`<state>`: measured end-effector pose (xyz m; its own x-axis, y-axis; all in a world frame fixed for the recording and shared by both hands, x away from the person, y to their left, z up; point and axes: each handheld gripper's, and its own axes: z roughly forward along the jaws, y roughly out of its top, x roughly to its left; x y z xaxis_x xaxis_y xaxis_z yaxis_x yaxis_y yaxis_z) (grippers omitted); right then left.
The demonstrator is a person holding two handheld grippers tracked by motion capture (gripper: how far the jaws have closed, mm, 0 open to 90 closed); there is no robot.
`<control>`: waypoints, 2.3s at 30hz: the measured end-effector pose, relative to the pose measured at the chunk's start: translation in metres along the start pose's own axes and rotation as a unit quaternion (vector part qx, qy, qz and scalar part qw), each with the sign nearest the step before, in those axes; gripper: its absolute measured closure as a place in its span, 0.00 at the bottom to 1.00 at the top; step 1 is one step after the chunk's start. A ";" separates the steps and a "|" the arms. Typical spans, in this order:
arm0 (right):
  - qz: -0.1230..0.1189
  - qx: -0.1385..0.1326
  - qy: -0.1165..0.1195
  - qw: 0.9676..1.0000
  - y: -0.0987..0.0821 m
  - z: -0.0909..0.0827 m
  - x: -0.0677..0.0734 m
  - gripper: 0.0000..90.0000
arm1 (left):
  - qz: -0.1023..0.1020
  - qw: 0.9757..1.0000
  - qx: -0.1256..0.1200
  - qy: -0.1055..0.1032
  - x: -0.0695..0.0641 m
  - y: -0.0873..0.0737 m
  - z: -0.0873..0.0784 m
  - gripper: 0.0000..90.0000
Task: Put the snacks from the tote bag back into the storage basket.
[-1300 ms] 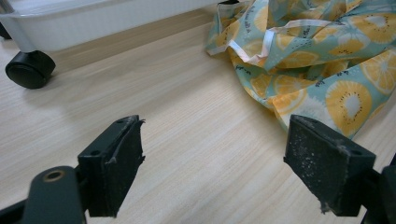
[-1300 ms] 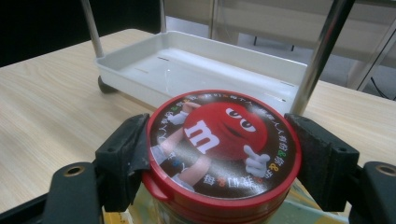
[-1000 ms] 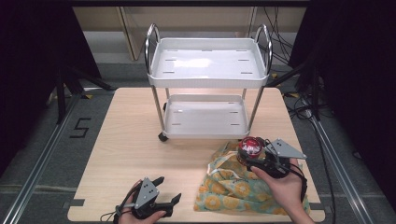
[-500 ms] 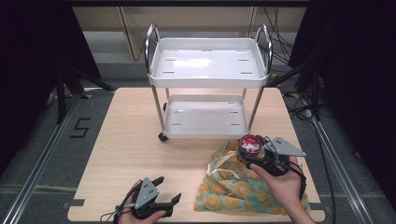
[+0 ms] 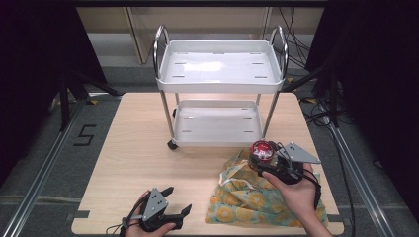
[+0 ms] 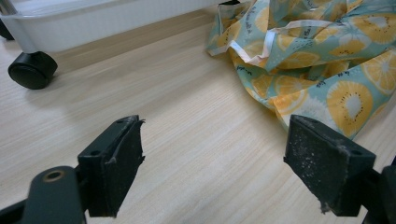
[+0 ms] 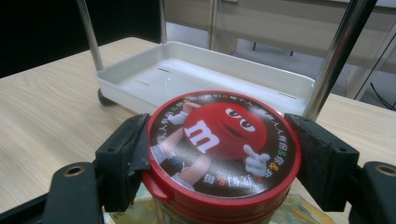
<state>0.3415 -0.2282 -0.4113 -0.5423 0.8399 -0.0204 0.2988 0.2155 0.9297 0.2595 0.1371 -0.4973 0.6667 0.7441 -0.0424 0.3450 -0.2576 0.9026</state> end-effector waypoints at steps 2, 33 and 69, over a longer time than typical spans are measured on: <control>0.002 -0.005 -0.003 1.000 0.000 0.002 0.001 0.30 | -0.012 1.000 -0.002 0.000 -0.001 -0.001 0.000 0.21; 0.003 -0.002 0.005 1.000 0.006 0.006 0.001 0.30 | -0.010 1.000 0.001 0.009 -0.002 0.001 0.000 0.21; -0.006 -0.008 -0.011 1.000 0.015 0.024 -0.005 0.30 | -0.012 1.000 -0.010 0.008 -0.001 0.000 -0.001 0.21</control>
<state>0.3669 -0.2172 -0.4063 -0.5289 0.8477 -0.0394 0.2801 0.2182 0.9348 0.2582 0.1373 -0.4962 0.6481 0.7594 -0.0577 0.3467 -0.2267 0.9102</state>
